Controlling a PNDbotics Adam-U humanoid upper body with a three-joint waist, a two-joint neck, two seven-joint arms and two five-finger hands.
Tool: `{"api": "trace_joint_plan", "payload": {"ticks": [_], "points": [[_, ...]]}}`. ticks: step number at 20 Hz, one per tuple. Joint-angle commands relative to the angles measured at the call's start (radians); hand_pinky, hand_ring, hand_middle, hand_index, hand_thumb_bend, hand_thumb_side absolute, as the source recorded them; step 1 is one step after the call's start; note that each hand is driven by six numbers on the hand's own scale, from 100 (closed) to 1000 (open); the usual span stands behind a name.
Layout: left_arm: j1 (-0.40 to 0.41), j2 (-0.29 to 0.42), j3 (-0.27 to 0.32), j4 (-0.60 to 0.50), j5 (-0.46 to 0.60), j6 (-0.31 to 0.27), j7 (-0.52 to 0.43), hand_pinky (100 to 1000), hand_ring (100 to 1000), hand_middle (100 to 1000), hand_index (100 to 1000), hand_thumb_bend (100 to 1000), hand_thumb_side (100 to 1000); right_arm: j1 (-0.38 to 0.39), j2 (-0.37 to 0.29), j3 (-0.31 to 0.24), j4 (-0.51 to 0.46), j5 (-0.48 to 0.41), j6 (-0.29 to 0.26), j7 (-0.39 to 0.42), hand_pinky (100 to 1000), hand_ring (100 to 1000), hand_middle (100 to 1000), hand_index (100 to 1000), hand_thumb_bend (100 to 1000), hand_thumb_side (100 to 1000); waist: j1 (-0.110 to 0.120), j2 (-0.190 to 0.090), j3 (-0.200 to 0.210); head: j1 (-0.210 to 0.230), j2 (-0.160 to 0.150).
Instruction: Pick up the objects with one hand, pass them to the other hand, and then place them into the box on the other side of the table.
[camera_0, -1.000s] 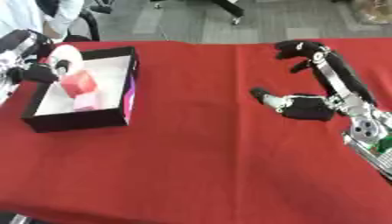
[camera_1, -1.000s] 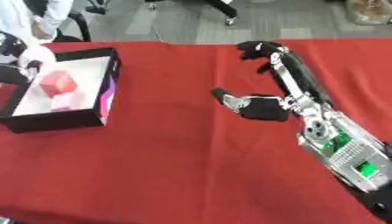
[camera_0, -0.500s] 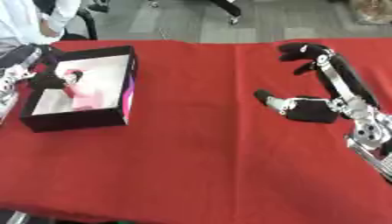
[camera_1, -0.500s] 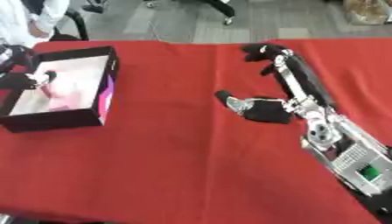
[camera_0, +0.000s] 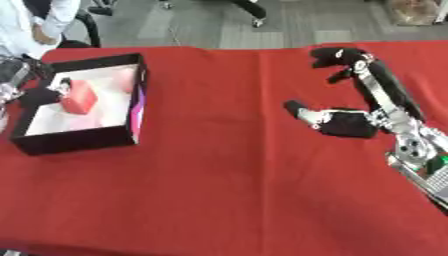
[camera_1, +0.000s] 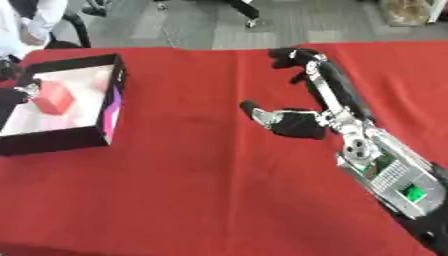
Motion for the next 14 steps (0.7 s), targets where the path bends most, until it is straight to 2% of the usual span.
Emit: {"api": "trace_joint_plan", "payload": {"ticks": [1, 2, 4, 5, 7, 8, 9, 12, 14], "points": [[0.012, 0.052, 0.032, -0.101, 0.119, -0.020, 0.037, 806, 757, 628, 773, 100, 587, -0.002, -0.032, -0.033, -0.018, -0.004, -0.011, -0.023, 667, 807, 690, 828, 433, 362, -0.015, 0.004, 0.000, -0.034, -0.008], [0.028, 0.057, 0.040, -0.136, 0.190, -0.028, 0.048, 812, 770, 639, 775, 100, 639, 0.000, -0.036, -0.042, -0.018, -0.006, -0.015, -0.031, 669, 809, 692, 829, 359, 372, -0.015, 0.004, 0.000, -0.044, -0.010], [0.069, 0.069, 0.051, -0.213, 0.362, -0.044, 0.075, 815, 789, 658, 780, 100, 676, 0.007, -0.052, -0.059, -0.018, -0.021, -0.028, -0.049, 675, 810, 692, 829, 260, 389, -0.016, 0.006, -0.001, -0.056, -0.014], [0.089, 0.075, 0.054, -0.250, 0.441, -0.052, 0.088, 818, 806, 681, 789, 100, 694, 0.011, -0.061, -0.067, -0.018, -0.028, -0.034, -0.056, 679, 812, 695, 822, 237, 373, -0.018, 0.007, -0.003, -0.059, -0.016], [0.137, 0.081, 0.063, -0.324, 0.591, -0.069, 0.113, 823, 823, 706, 801, 100, 731, 0.022, -0.080, -0.086, -0.018, -0.038, -0.044, -0.070, 677, 812, 691, 822, 274, 327, -0.021, 0.009, -0.005, -0.065, -0.022], [0.155, 0.086, 0.064, -0.352, 0.649, -0.072, 0.125, 823, 823, 706, 801, 100, 731, 0.026, -0.084, -0.093, -0.018, -0.044, -0.047, -0.075, 670, 809, 685, 818, 100, 445, -0.022, 0.010, -0.006, -0.067, -0.024], [0.175, 0.083, 0.070, -0.381, 0.702, -0.079, 0.138, 827, 829, 712, 805, 100, 759, 0.032, -0.087, -0.104, -0.018, -0.053, -0.049, -0.085, 668, 808, 676, 817, 346, 263, -0.024, 0.011, -0.007, -0.071, -0.027], [0.237, 0.070, 0.091, -0.462, 0.846, -0.101, 0.181, 828, 823, 703, 802, 100, 784, 0.055, -0.093, -0.144, -0.018, -0.079, -0.068, -0.123, 660, 807, 664, 810, 425, 219, -0.028, 0.015, -0.009, -0.079, -0.035], [0.268, 0.060, 0.103, -0.512, 0.909, -0.119, 0.206, 828, 817, 699, 804, 100, 782, 0.071, -0.093, -0.172, -0.018, -0.104, -0.079, -0.154, 656, 813, 666, 808, 438, 217, -0.030, 0.016, -0.012, -0.081, -0.038]]}}
